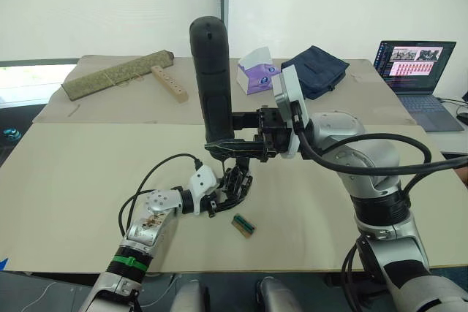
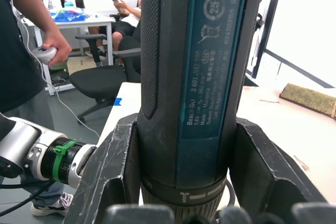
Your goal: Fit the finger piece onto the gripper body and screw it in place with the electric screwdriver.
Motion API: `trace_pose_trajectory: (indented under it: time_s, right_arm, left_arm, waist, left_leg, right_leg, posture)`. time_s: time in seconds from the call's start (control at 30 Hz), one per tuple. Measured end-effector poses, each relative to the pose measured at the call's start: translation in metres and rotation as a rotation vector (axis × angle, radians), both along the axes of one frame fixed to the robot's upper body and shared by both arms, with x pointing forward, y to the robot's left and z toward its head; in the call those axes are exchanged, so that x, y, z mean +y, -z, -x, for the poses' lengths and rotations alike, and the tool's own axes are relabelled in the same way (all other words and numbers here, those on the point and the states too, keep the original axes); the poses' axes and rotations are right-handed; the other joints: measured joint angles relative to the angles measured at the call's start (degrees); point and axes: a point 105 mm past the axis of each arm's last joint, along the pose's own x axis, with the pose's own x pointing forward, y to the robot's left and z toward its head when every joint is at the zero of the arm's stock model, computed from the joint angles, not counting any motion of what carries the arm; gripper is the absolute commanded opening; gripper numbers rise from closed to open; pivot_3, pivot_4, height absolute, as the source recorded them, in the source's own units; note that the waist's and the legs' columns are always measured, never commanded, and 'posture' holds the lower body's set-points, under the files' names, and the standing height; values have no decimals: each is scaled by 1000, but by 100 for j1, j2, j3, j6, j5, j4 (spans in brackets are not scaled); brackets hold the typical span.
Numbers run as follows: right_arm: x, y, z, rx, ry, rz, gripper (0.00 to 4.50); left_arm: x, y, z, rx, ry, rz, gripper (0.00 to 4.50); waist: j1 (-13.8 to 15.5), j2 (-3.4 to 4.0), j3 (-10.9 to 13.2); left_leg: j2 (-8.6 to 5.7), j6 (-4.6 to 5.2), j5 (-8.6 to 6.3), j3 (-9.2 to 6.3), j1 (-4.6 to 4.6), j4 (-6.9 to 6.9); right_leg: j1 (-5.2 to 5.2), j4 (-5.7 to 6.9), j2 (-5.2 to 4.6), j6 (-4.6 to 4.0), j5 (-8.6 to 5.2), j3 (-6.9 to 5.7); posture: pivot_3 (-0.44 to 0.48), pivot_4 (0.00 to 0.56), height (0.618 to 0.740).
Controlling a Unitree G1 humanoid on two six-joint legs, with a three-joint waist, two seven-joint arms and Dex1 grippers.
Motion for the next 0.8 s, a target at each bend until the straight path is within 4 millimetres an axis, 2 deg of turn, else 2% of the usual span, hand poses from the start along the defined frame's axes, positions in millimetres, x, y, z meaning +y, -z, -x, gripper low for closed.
trace_pose_trajectory:
  time_s: [0.8]
  right_arm:
    - [4, 17, -1, 39, 7, 21, 1928]
  left_arm:
    - [0, 0, 0, 2, 2, 0, 2277]
  waist:
    - [3, 0, 0]
  left_leg:
    - [0, 0, 0, 0, 0, 0]
  right_leg:
    - [0, 0, 0, 0, 0, 0]
  posture:
    - [0, 150, 740]
